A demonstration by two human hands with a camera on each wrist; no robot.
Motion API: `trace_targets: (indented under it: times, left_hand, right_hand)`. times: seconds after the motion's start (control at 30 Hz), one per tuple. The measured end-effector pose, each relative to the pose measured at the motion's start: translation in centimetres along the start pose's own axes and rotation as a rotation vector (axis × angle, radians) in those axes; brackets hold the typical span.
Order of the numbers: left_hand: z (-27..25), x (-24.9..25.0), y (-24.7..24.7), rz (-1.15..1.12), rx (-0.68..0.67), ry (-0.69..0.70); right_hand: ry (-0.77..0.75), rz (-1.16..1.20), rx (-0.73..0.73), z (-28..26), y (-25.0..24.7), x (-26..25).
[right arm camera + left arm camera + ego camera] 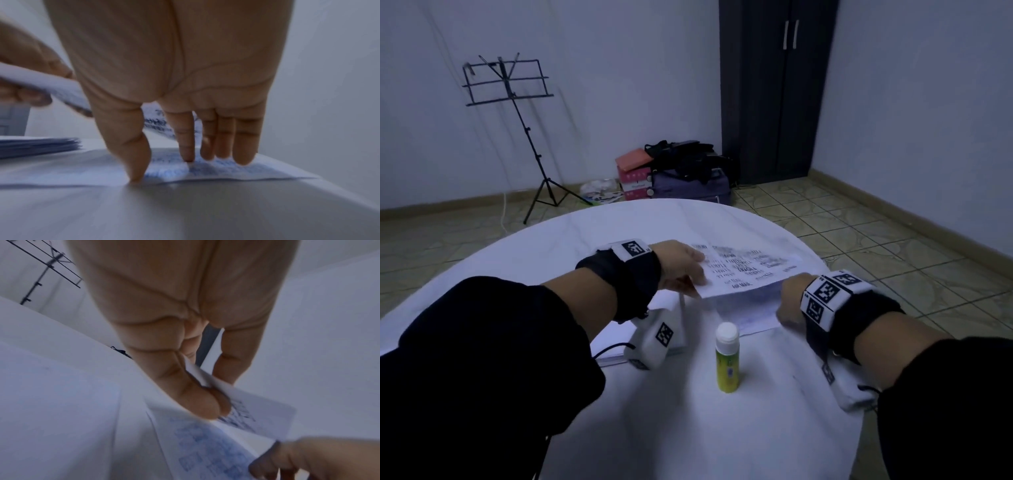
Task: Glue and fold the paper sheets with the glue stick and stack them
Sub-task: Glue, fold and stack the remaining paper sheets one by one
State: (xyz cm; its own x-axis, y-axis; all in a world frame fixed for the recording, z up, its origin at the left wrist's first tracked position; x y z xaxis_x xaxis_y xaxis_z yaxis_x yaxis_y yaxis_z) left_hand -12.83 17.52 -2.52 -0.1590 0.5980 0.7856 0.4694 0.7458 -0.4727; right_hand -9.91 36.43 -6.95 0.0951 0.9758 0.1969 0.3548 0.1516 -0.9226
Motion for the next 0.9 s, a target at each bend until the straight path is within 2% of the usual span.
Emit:
trace_targets:
  times: [0.1,0.23,0.33,0.43,0.53,0.6,0.73,0.83,0.9]
  left_hand:
    - [-2.8,-0.7,-3.4,-0.103,0.117,0.004]
    - [-7.7,-3.5,-6.1,-0.196,0.187,-0.026]
    - [-11.2,-6.4,-8.0,-0.218,0.233,-0.034]
    - [-14.5,-9.7,-8.8,-0.140,0.206,-0.038]
    - [-17.5,-12.9,-8.1,-0.052,0.104,-0.039]
    - [-19.3,-15.0,-7.5,0.019,0.058,-0.053]
    - [-21.8,-18.4,-5.7,0.277,-0.019,-0.113]
    - [-22.7,-19.0,-5.0,0.540,-0.024,-0.131]
    - [-23.0,-18.7,-5.1,0.634,-0.008,-0.133]
  right_hand:
    - [-0.031,0.131,-0.037,-0.4,0.3,-0.4]
    - [0.009,0.293,0.014,0.1,0.7,0.3]
    - [-0.121,0.482,-0.086,-5.3,0.0,-2.6]
    - [-0.288,0.874,-0.276,-9.2,1.1,-5.5]
    - [-0.312,1.115,-0.353,-11.0,2.5,-7.4]
    - [-0.304,1.150,-0.334,-11.3,2.9,-8.0]
    - [-0.188,1.145,-0.180,-10.9,2.7,-7.3]
    - [-0.161,1.071,-0.062,-11.9,1.6,-7.5]
    - [-0.192,1.005,0.000,-13.3,0.3,-8.6]
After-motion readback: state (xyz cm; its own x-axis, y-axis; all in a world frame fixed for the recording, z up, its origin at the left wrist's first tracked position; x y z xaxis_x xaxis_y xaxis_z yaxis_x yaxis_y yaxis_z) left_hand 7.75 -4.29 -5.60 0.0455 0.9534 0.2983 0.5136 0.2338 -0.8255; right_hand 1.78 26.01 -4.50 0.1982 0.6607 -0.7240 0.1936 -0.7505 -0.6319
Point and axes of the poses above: each hand's wrist, its own z-axis towards the middle knuckle, its own y-axis out of the palm, x = y × z, the point moved 10 cm from there along z, towards the middle knuckle, and after that the axes turned 11 degrees about z, right-handed, at the moved point
